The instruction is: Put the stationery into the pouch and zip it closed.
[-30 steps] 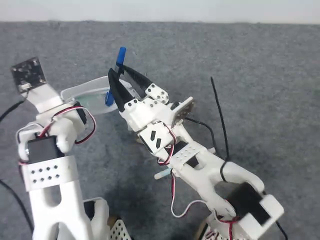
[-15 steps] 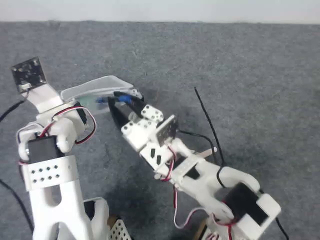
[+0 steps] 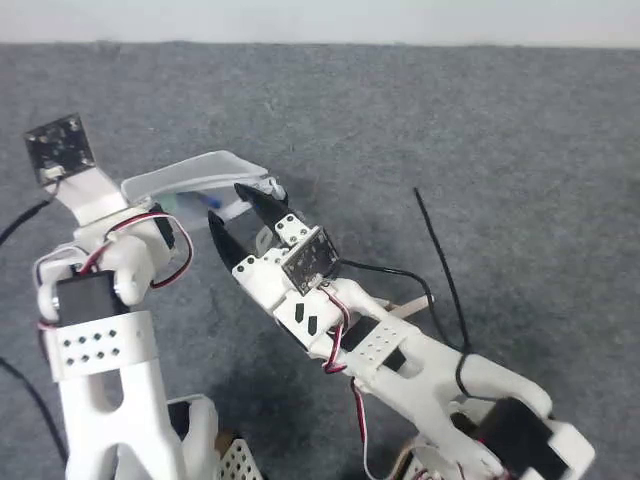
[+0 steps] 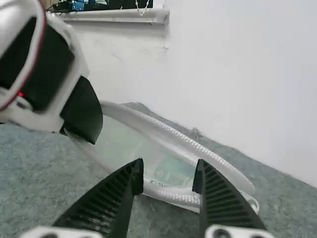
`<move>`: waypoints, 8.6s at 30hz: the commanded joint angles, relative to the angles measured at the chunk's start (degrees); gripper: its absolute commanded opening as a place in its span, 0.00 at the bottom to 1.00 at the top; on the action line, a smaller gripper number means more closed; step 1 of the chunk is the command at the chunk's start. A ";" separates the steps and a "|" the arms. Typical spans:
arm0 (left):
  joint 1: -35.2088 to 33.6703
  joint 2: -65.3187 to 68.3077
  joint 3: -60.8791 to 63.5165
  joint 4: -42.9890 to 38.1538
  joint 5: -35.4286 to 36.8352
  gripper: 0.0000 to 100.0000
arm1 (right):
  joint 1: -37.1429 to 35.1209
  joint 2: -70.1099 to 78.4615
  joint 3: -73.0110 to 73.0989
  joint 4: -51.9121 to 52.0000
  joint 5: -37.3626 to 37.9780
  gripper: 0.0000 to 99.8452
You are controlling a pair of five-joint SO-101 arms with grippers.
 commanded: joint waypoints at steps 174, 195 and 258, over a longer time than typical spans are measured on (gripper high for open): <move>-4.57 -0.35 -0.84 -2.46 0.79 0.01 | 23.78 -25.89 -33.23 124.79 -23.12 0.01; -4.57 -0.35 -0.75 -2.29 0.79 0.01 | 11.12 -42.07 -33.58 112.31 -23.30 0.01; -4.48 -0.35 -0.84 -2.55 0.79 0.01 | 8.92 -29.49 -10.11 28.09 -28.66 0.01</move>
